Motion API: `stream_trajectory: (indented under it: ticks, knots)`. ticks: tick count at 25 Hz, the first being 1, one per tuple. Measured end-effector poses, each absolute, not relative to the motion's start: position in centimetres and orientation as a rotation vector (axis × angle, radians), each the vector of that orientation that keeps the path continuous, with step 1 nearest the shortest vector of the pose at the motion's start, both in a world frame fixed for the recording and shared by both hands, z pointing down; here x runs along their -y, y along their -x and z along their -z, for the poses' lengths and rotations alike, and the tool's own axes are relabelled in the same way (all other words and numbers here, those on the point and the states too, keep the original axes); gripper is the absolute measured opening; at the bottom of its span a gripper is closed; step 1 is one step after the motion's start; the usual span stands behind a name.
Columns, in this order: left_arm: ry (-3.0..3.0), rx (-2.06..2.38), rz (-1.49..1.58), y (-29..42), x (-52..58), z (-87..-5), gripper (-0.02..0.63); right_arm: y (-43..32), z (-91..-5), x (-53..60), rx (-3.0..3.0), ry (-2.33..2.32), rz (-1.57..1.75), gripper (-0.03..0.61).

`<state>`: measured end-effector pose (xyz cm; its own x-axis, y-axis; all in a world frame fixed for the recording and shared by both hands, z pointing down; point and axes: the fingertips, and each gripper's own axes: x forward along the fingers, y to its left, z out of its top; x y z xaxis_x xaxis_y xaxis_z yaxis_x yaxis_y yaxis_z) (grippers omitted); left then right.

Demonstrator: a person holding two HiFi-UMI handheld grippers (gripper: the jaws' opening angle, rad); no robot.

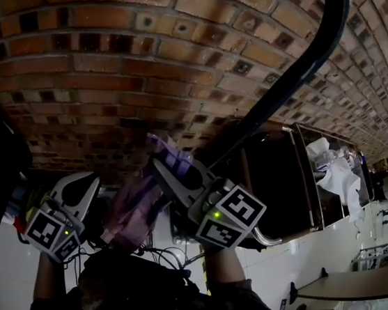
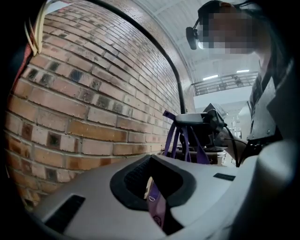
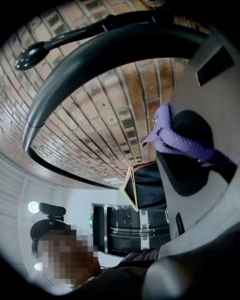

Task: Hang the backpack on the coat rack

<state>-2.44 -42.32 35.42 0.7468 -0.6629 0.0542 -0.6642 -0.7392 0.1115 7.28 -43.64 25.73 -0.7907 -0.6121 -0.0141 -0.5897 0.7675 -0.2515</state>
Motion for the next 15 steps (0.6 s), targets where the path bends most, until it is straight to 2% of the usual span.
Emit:
stream_trajectory:
  ticks: [15]
  knots:
    - [-2.832, 0.980, -0.054, -0.8, 43.8, -36.4, 0.035, -12.0, -29.7, 43.0, -2.757, 1.179, 0.459, 0.003]
